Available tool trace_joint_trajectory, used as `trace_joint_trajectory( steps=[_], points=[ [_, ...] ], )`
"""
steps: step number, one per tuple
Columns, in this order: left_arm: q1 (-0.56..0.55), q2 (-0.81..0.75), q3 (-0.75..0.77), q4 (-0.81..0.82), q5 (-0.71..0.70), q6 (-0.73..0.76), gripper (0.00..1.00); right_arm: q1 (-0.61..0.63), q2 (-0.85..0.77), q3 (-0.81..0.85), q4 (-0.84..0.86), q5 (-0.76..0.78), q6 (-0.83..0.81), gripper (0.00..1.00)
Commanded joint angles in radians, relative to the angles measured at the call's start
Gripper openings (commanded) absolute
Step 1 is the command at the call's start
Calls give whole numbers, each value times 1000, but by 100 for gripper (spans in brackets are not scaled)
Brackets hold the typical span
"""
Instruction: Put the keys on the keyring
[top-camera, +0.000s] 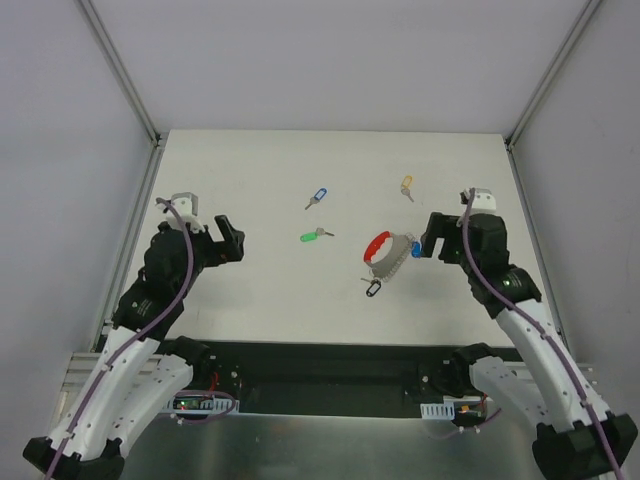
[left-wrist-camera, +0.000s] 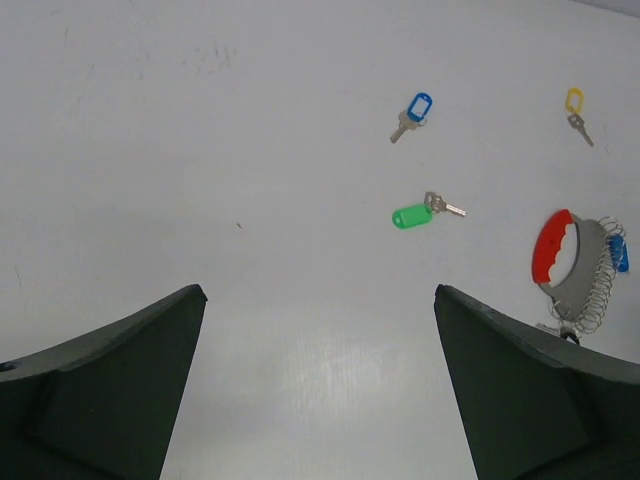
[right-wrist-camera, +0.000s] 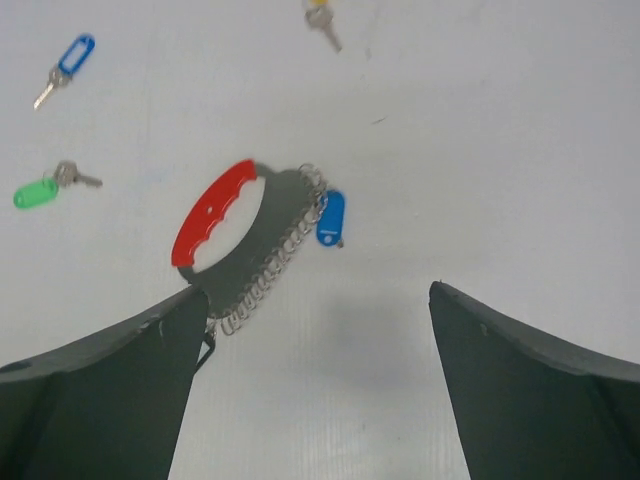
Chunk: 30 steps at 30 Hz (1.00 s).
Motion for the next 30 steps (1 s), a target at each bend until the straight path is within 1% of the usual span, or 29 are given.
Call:
trace_joint_trajectory(
  steps=[1,3,4,6,7,9,12,14,17,21,30],
  points=[
    [5,-104,52,-33,-44,104,99,-6,-218,34,-102,241,-11,96],
    [5,-167,47,-22,-72,132,99,-8,-298,34,-133,292,-22,96],
    [5,-190,36,-16,-81,150,99,-6,-370,31,-139,341,-27,96],
    [5,-253,23,15,-118,188,99,-8,-444,23,-156,386,-44,96],
    [5,-276,-2,25,-132,196,99,-8,-510,11,-157,423,-51,96],
    [5,-336,-30,74,-168,207,99,-6,-568,-10,-157,461,-71,96],
    [5,-394,-85,107,-204,208,99,-8,-676,-55,-157,533,-93,96],
    [5,-416,-126,131,-207,221,99,-8,-738,-85,-156,585,-84,96],
    [5,-439,-155,142,-202,242,99,-8,-774,-83,-174,615,-39,96],
    [5,-459,-171,154,-201,248,99,-6,-806,-69,-219,644,-34,96],
    [5,-472,-185,165,-189,250,99,-6,-851,-53,-269,632,-25,96]
  ],
)
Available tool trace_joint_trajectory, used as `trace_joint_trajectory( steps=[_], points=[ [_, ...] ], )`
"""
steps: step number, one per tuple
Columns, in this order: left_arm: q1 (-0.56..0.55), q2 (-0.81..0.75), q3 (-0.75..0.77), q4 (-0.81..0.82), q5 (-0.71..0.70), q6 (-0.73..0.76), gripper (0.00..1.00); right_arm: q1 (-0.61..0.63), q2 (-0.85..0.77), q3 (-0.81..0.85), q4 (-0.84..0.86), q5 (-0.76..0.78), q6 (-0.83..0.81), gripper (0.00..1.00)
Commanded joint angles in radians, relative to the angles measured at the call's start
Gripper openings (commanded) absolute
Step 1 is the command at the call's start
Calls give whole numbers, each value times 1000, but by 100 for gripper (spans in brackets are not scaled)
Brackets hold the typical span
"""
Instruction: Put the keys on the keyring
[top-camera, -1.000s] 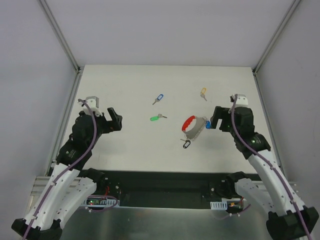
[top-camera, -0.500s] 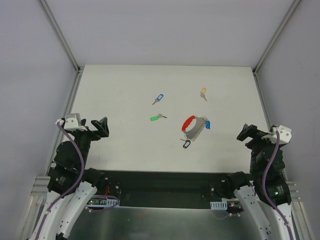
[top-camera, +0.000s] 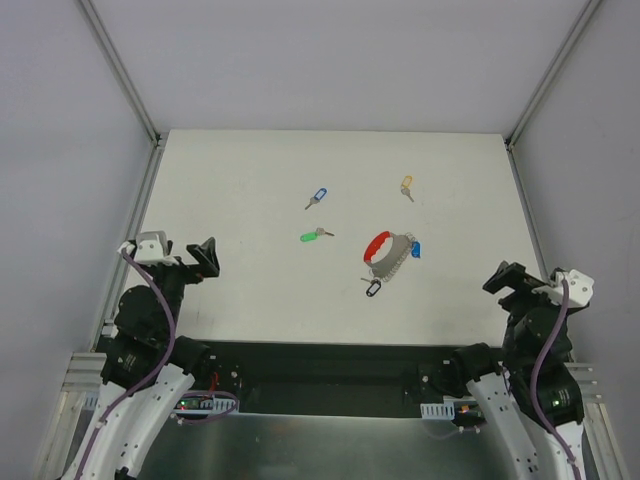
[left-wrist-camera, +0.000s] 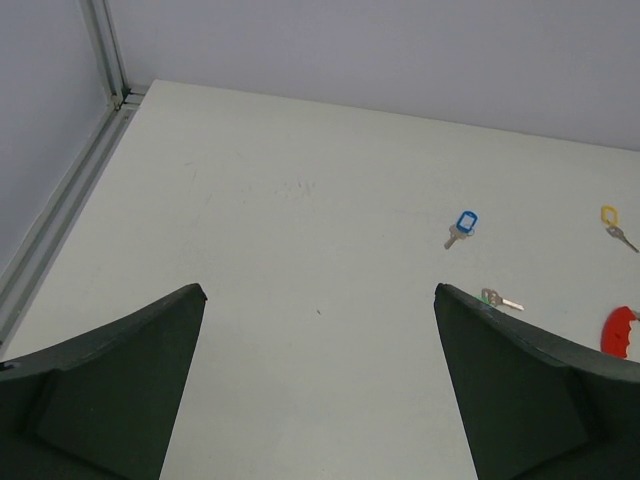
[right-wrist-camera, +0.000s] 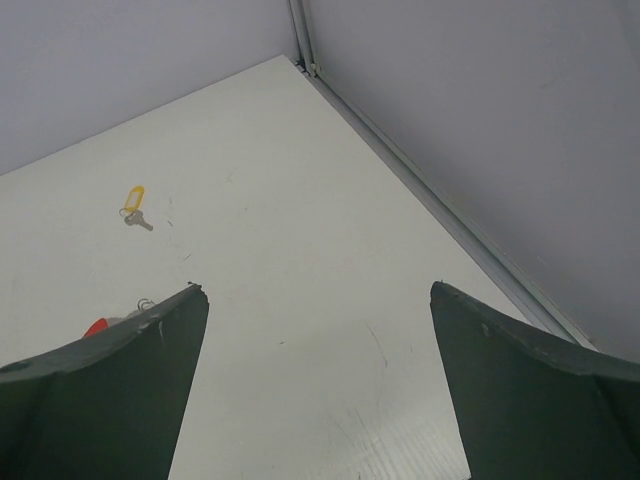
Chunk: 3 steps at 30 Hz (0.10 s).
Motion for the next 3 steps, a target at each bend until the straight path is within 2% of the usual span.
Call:
trace_joint_trajectory(
  steps=[1,3],
  points=[
    [5,-22,-10,55,-9,18,99,-1,-33,44,-32,10,-3,96],
    [5,-24,-10,55,-7,20,99,-3,-38,60,-51,-24,-23,96]
  ],
)
